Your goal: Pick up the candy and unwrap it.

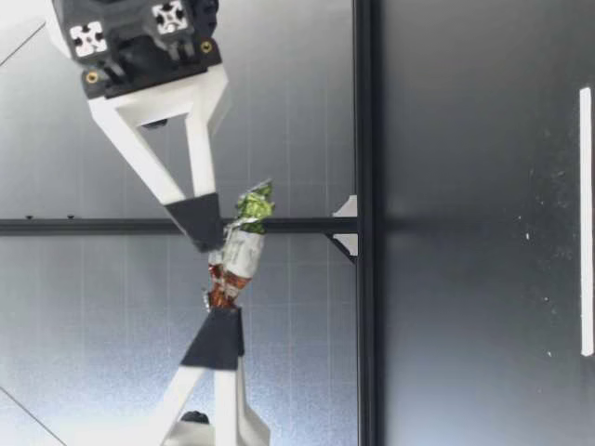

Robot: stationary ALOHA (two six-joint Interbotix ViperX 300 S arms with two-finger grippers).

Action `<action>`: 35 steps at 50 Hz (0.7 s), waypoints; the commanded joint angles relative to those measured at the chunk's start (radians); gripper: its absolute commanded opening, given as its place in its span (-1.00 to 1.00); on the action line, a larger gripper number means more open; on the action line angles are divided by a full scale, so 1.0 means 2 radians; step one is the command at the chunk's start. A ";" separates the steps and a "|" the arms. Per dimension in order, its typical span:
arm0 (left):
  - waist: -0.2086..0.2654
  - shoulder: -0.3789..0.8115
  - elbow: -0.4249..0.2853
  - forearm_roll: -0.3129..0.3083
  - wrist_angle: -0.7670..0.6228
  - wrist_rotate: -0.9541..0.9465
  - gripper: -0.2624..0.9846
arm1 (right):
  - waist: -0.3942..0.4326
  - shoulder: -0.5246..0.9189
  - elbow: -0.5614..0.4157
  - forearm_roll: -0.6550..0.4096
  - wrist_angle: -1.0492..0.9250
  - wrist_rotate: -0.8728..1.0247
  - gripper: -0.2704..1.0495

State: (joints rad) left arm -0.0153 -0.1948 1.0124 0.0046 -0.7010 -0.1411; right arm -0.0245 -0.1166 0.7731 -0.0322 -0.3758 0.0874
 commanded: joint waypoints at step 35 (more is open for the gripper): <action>0.003 0.023 -0.046 -0.024 -0.001 -0.105 0.31 | 0.002 -0.006 -0.013 0.000 0.002 -0.001 -0.86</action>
State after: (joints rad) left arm -0.0153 -0.1565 0.9526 -0.0368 -0.6980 -0.3543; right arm -0.0245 -0.1150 0.7701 -0.0322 -0.3682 0.0844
